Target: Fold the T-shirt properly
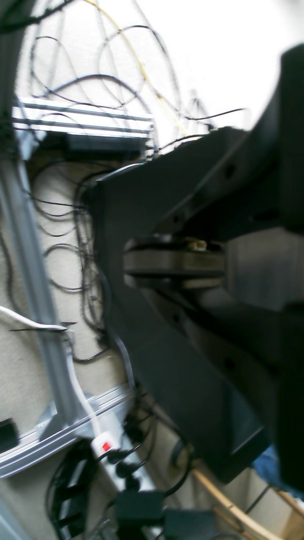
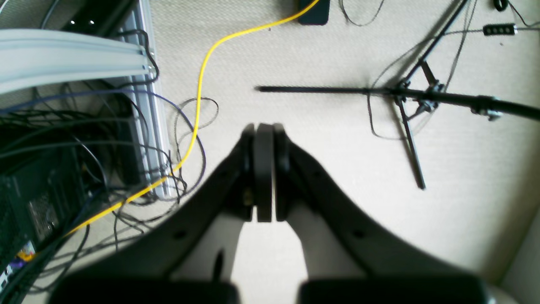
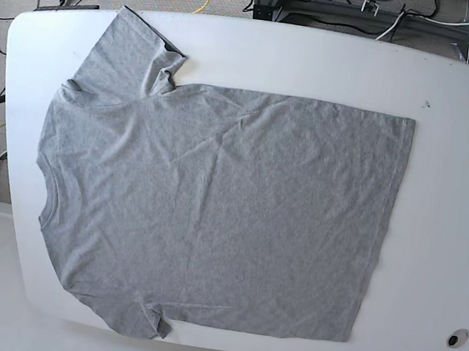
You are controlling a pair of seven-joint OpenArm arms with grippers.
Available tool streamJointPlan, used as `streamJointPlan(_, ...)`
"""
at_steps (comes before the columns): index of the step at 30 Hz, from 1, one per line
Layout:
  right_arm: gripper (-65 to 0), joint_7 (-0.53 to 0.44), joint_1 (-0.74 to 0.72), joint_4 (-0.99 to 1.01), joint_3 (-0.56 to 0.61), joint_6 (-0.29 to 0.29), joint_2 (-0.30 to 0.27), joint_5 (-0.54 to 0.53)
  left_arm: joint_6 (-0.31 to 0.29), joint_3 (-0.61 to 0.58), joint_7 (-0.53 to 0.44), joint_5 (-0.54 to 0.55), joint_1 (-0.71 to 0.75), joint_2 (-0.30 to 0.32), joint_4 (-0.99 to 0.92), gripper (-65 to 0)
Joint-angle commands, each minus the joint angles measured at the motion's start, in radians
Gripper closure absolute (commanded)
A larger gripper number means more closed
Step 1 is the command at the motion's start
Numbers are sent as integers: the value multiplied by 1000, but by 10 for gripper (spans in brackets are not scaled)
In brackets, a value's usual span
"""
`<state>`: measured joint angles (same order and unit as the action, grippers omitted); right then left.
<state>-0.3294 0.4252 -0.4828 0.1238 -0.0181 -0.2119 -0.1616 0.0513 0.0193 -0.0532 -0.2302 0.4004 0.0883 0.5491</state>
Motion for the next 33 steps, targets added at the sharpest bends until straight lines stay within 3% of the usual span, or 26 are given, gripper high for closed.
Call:
streamJointPlan(1, 0, -1, 12, -8, -1, 2, -7, 1, 1, -1, -21, -3, 3, 3, -3, 0)
streamJointPlan(7, 0, 18, 56, -70, -1, 3, -29, -6, 1, -4, -22, 3, 58, 25, 85, 0)
streamJointPlan(15, 0, 17, 196, -271, -3, -3, -67, -21, -5, -5, -32, 35, 178, 82, 325, 0)
streamJointPlan(33, 0, 1, 508, -710, -25, -12, -148, -19, -21, -12, 1, 126, 440, 141, 847, 0)
